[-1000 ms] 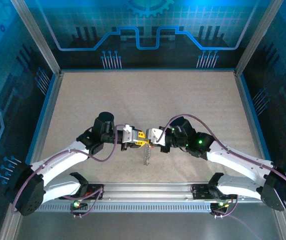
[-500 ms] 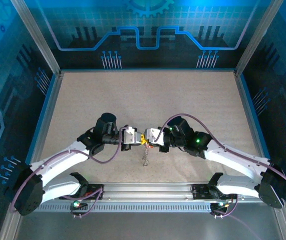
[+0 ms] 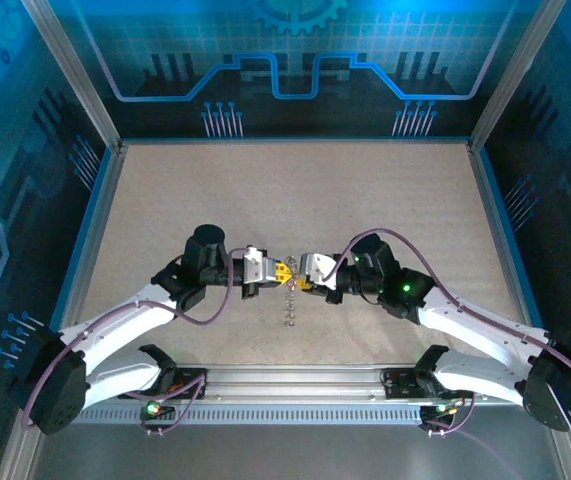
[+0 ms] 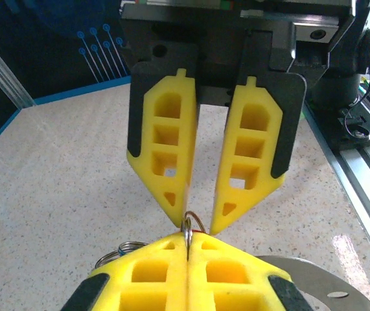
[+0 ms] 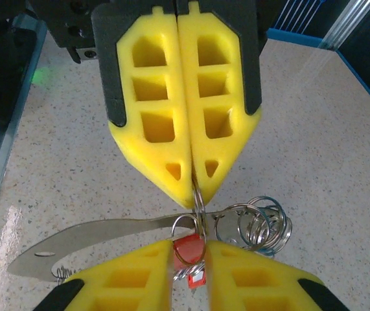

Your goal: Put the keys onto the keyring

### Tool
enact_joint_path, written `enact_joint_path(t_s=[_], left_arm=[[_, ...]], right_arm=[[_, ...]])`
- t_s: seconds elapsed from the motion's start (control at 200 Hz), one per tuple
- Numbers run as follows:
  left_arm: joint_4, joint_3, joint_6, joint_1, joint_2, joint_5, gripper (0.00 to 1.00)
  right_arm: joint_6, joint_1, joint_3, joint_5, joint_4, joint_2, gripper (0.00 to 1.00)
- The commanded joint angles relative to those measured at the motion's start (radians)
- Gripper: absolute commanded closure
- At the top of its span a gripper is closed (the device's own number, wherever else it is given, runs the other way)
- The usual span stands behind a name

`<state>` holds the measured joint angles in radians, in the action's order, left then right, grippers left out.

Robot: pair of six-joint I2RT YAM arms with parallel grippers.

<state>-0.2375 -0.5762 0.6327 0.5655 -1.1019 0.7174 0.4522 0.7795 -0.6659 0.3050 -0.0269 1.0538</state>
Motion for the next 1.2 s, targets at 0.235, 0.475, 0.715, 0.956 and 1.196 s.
enact_joint_path(t_s=[0.235,0.475,0.715,0.956,1.196], left_arm=[[-0.209,0.037,-0.091,-0.006,-0.006,0.125,1.0],[-0.283,0.055,-0.127,-0.006,-0.021,0.15,1.0],[-0.295,0.061,-0.131,-0.007,-0.021,0.151,1.0],[-0.135,0.035,-0.023,-0.009,0.008,0.087,0.81],[0.117,-0.021,0.143,-0.005,0.012,-0.04,0.78]], right_arm=[[-0.039,-0.014,-0.006,0.084,0.076,0.024,0.9],[-0.055,-0.017,0.001,0.099,0.12,0.052,0.84],[-0.075,-0.035,0.019,0.144,0.156,0.04,0.95],[-0.039,-0.039,-0.004,0.11,0.053,0.005,1.0],[0.038,0.05,-0.114,-0.087,-0.145,0.058,1.0]])
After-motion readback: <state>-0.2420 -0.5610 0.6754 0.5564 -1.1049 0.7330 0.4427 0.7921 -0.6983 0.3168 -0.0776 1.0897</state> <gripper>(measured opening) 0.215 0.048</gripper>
